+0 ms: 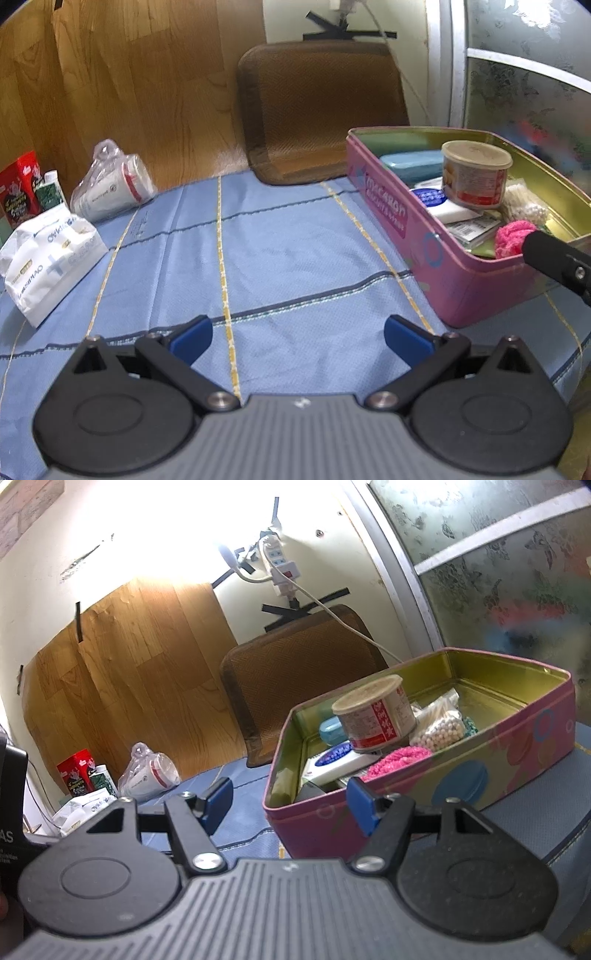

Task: Organize soft objects

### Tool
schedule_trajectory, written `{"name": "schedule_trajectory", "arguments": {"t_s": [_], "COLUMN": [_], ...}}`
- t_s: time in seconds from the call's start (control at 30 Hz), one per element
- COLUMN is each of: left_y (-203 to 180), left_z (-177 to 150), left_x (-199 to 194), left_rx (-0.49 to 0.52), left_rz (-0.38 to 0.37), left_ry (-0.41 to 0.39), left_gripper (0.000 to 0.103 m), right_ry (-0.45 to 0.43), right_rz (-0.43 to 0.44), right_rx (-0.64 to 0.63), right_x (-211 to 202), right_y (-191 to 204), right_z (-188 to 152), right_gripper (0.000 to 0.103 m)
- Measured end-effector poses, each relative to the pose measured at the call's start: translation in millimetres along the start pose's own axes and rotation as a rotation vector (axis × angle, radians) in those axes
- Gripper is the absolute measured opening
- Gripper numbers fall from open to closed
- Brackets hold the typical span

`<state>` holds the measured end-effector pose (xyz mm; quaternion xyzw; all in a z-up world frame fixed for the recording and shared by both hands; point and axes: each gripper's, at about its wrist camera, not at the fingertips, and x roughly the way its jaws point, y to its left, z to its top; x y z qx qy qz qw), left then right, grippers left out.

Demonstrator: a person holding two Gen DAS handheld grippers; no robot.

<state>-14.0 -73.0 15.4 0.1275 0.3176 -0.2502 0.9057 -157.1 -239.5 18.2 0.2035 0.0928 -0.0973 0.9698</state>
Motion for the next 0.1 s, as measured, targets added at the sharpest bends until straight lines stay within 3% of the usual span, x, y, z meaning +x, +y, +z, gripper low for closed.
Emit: {"name": "schedule_trajectory", "arguments": {"t_s": [0.03,0.1], "left_y": [-0.4,0.5], "left_z": [0.2,1.8], "left_x": [-0.9,-0.8], "left_rx": [0.003,-0.002], "left_rz": [-0.007,-0.019], "left_ry": [-0.002,-0.005], "left_gripper": [0.103,0.103], "right_ry": [-0.010,-0.032], "right_rz": [0.006,0.004], "right_rx": [-0.008,-0.031], "right_x": [-1.9,-5.3], "right_y": [1.0,4.5], "right_z": [0.0,0.6], "right_gripper": [0.061,0.061]}}
